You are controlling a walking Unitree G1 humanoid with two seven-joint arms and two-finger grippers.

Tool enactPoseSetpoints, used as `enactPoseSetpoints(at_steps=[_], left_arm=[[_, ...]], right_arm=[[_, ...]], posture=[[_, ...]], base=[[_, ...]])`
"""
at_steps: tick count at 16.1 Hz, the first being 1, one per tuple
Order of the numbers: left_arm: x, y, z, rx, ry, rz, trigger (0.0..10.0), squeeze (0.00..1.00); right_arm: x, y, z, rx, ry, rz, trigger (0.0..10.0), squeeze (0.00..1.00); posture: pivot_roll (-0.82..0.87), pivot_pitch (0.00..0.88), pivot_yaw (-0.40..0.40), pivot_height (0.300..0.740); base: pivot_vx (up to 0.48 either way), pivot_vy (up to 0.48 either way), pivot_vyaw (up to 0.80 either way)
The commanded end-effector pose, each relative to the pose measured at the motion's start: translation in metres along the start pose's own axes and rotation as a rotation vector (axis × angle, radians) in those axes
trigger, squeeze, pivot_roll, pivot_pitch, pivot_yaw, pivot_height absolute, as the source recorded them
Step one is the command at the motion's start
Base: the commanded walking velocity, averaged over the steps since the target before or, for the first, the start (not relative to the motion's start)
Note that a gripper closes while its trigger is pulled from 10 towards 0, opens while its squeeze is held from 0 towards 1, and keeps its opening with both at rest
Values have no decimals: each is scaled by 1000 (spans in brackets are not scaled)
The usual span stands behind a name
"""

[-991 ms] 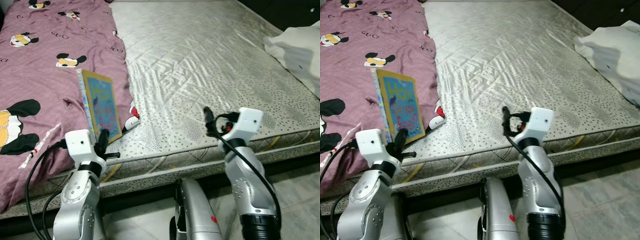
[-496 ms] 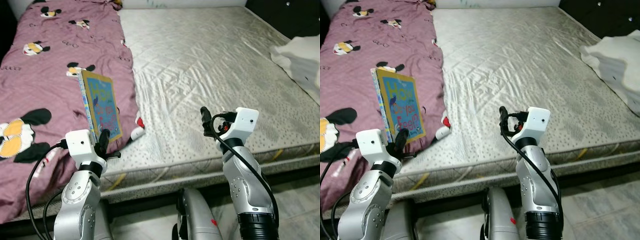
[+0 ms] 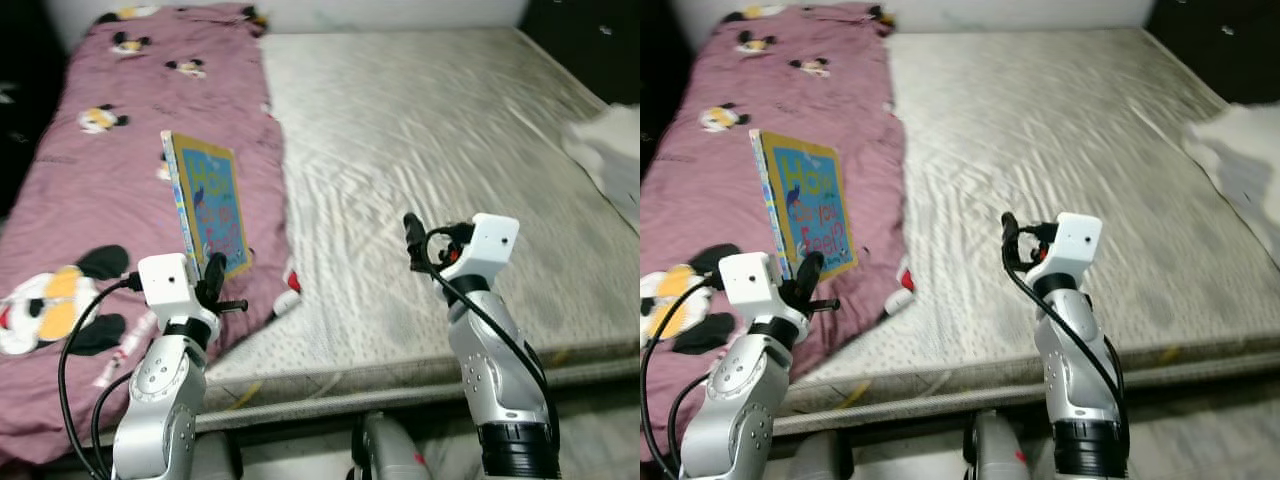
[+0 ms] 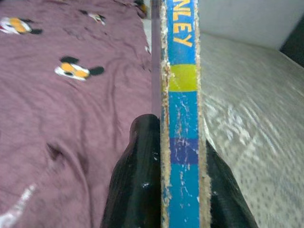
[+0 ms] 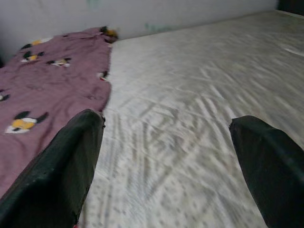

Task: Clean up the room

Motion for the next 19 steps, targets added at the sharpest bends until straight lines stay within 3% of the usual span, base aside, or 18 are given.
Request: enactPoseSetpoints(at_steps=[1,5,19], left_arm=[[10,-3,-1,-5,-44,-3,10000,0],[12,-4,-3,-14,-56,-8,10000,0],[8,-10,-6,-25,-34,-11,10000,0]], right_arm=[[1,1,-1,7,-5,8,10000,0],[2,-1,-2,6,-8,16,10000,0],[-5,-11,-2,-49,14,48,10000,0]], posture=[[-31,58,-32,710],[-30,54,-30,740],[-37,52,-29,740]], base=[[0,0,0],[0,0,0],[0,0,-57]])
Point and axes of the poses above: a point about 5 cm out from each wrist's last joint towards the gripper, its own z axis pointing back from the gripper into the wrist, its own x axis along the axis of the wrist's last joint, y = z × x, the point moved 3 cm from there along -z, pointing out of the wrist towards the gripper, and after that the axes turned 10 degrees about -z, right-handed, at the moved point
